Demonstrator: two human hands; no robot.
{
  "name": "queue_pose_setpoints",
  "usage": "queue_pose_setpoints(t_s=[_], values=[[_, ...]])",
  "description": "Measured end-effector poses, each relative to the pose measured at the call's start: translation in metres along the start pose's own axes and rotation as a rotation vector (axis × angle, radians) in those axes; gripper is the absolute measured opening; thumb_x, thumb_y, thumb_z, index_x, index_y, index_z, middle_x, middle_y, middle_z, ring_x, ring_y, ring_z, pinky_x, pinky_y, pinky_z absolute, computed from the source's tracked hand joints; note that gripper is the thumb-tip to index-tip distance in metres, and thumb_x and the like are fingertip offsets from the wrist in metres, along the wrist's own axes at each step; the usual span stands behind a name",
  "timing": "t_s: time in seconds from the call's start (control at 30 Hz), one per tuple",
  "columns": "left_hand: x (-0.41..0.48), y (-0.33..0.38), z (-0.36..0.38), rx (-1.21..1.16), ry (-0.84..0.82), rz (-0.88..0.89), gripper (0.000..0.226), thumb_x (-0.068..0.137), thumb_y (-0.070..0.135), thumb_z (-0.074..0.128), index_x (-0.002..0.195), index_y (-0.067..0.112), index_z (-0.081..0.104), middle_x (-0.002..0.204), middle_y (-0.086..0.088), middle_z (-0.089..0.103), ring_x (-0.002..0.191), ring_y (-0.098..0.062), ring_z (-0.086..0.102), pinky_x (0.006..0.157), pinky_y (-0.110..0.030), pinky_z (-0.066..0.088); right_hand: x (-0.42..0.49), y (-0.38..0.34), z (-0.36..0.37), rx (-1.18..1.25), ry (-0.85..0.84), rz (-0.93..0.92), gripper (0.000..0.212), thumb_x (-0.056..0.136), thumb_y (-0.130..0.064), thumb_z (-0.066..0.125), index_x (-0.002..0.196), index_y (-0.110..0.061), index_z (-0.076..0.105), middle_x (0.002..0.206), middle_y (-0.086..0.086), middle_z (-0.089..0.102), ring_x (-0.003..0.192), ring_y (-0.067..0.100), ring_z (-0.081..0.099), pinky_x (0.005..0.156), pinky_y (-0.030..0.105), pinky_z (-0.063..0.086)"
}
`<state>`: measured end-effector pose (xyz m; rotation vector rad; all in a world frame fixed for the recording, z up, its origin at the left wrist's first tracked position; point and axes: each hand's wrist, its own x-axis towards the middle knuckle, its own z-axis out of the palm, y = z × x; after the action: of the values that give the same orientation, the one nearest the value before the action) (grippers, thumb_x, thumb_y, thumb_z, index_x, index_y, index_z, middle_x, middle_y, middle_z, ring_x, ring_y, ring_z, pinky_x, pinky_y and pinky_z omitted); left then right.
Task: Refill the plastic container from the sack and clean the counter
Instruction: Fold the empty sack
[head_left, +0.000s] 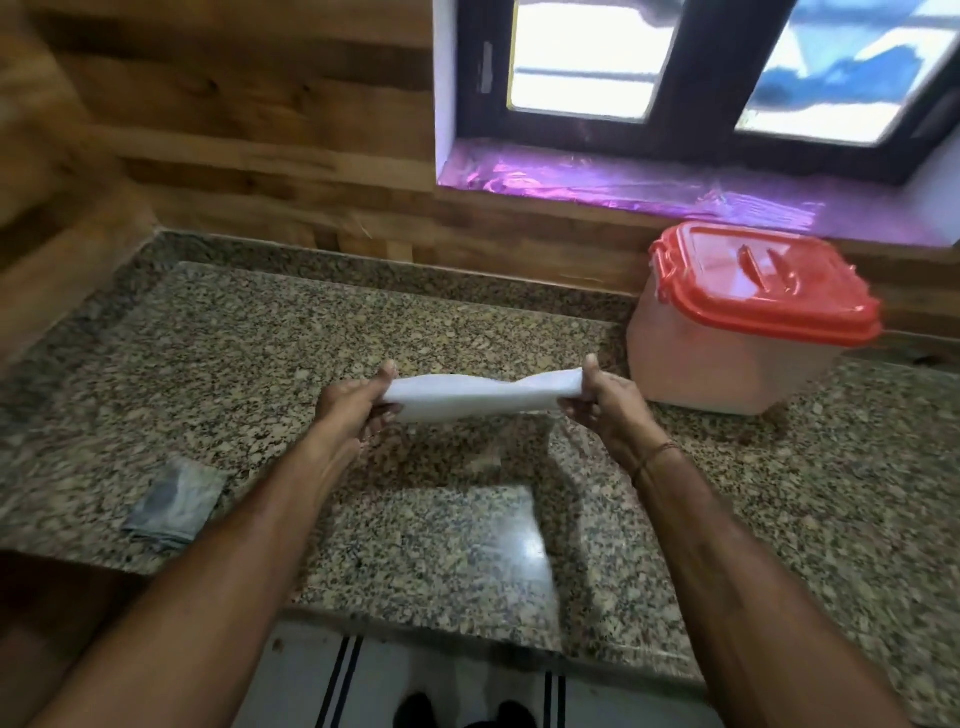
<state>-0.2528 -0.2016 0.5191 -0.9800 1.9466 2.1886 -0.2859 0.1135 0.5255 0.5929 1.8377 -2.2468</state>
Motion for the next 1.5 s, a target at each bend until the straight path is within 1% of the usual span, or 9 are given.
queue_pose_setpoints(t_s=[0.17,0.3,0.47,0.63,0.8,0.93,1.07,1.3,1.5], values=[[-0.035,-0.072,-0.019,0.160,0.039,-0.075,0.037,0.089,0.029,0.080,0.105,-0.003,0.072,0.084,-0.017,0.076,0.057,-0.018,0.068,0.042,-0.020,0.049,-0.008,0.045,-0.035,-0.127,-0.066,0.065,0.030,0.100,-0.027,0.064,0.092,0.001,0.068,0.089,0.015,0.070,0.079,0.027,0.067,0.075,0.039,0.059],[-0.068,-0.140,-0.029,0.382,-0.002,-0.308,0.028,0.086,0.023,0.082,0.087,-0.002,0.072,0.082,-0.022,0.076,0.058,-0.024,0.067,0.051,-0.027,0.051,-0.012,0.109,-0.068,-0.349,-0.022,0.224,0.027,0.096,-0.021,0.071,0.080,0.001,0.067,0.080,0.023,0.063,0.063,0.028,0.063,0.060,0.036,0.058],[-0.079,-0.164,-0.020,0.536,0.089,-0.194,0.046,0.081,0.052,0.080,0.068,0.013,0.060,0.070,-0.011,0.070,0.061,-0.024,0.065,0.057,-0.031,0.047,-0.015,0.137,-0.076,-0.299,0.093,0.245,0.012,0.089,-0.012,0.076,0.087,-0.003,0.069,0.092,0.024,0.072,0.087,0.042,0.072,0.079,0.049,0.063],[-0.082,-0.178,0.009,0.496,0.022,-0.290,0.028,0.086,0.026,0.083,0.094,0.001,0.073,0.083,-0.016,0.078,0.066,-0.031,0.073,0.057,-0.036,0.056,-0.042,0.144,-0.049,-0.102,-0.056,0.415,0.015,0.096,-0.013,0.069,0.107,-0.004,0.064,0.085,0.012,0.070,0.062,0.023,0.059,0.050,0.034,0.058],[-0.105,-0.184,0.020,0.392,0.007,-0.334,0.024,0.083,0.004,0.082,0.106,0.000,0.072,0.094,-0.016,0.078,0.078,-0.034,0.077,0.075,-0.053,0.063,-0.043,0.155,-0.034,-0.167,-0.138,0.402,0.043,0.098,-0.025,0.068,0.133,-0.002,0.062,0.128,0.011,0.071,0.111,0.030,0.068,0.096,0.044,0.058],[-0.105,-0.179,0.022,0.418,0.102,-0.276,0.056,0.068,0.015,0.091,0.117,0.005,0.066,0.114,-0.018,0.075,0.087,-0.033,0.076,0.077,-0.061,0.062,-0.043,0.150,-0.027,-0.222,-0.163,0.470,0.023,0.104,-0.022,0.055,0.122,-0.009,0.062,0.113,0.012,0.074,0.093,0.027,0.071,0.053,0.031,0.060],[-0.096,-0.149,0.010,0.772,0.272,-0.070,0.119,0.070,0.048,0.090,0.162,0.019,0.020,0.165,-0.012,0.026,0.145,-0.037,0.038,0.111,-0.054,0.044,-0.042,0.133,-0.026,-0.153,-0.243,0.398,0.025,0.106,-0.019,0.052,0.126,-0.007,0.062,0.108,0.009,0.077,0.092,0.023,0.075,0.058,0.033,0.064],[-0.081,-0.085,-0.007,0.374,-0.326,-0.199,0.095,0.066,0.077,0.078,0.135,0.015,0.060,0.135,-0.014,0.068,0.116,-0.036,0.069,0.099,-0.059,0.055,-0.039,0.065,-0.019,-0.223,-0.629,0.319,0.022,0.102,-0.021,0.058,0.119,-0.009,0.065,0.099,0.003,0.078,0.084,0.014,0.075,0.064,0.025,0.061],[-0.110,-0.086,-0.025,-0.031,-0.291,-0.254,0.057,0.081,0.038,0.080,0.124,0.004,0.068,0.123,-0.018,0.074,0.113,-0.039,0.071,0.099,-0.061,0.053,-0.054,0.037,0.001,-0.245,-0.756,0.333,0.025,0.098,-0.023,0.061,0.117,-0.008,0.067,0.107,0.008,0.075,0.090,0.017,0.073,0.075,0.030,0.059]])
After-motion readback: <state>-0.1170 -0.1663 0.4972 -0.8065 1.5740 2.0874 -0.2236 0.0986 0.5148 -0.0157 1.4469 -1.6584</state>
